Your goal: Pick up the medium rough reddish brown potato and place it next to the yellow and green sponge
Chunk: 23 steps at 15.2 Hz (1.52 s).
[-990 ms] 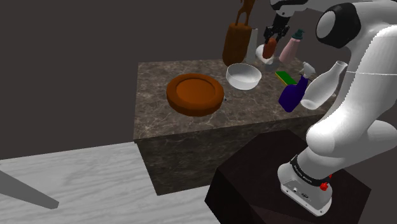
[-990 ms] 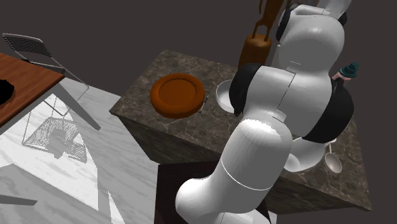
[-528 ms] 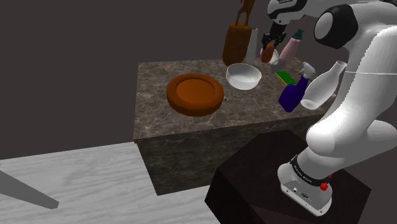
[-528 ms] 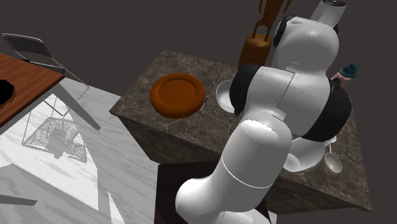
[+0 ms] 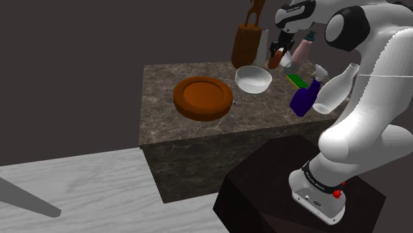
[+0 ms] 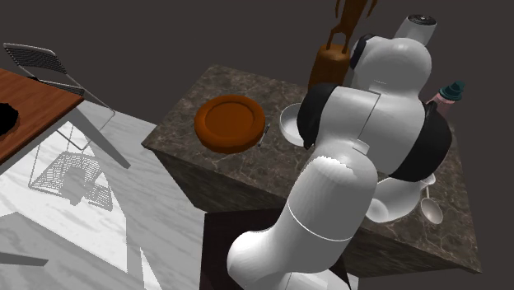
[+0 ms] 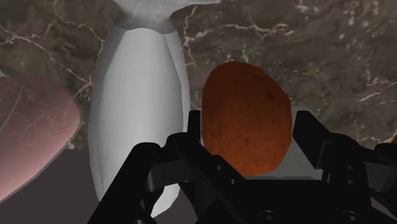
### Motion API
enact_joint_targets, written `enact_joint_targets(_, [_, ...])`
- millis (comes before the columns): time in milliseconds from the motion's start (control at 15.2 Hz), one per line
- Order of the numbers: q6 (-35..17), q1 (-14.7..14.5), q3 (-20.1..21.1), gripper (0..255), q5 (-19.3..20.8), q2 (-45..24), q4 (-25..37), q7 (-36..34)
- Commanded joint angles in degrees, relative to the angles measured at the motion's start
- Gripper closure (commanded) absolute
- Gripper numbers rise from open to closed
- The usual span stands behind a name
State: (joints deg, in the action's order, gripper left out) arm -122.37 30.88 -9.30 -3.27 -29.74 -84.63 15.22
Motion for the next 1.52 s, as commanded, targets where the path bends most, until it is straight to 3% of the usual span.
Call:
enact_joint_targets(0, [-1.11,0.06,0.04,255,-0.08,-0.91,-0.87,0.03])
enact_joint_targets(264, [-3.88,0.1,0.17,255,-0.29,-2.16,-2.4,0.1])
enact_joint_targets(792, [-3.87,0.1,0.17,255,-0.29,-2.16,-2.39,0.1])
enact_joint_targets(858, [-3.88,0.18,0.16,0,-0.32,-2.22,-2.33,0.2])
enact_joint_targets(1188, [-3.88,0.1,0.17,0,-0.29,-2.16,-2.4,0.1])
enact_joint_targets(1452, [1.31,-0.29,-0.14,0,0.32,1.6,-0.94,-0.25])
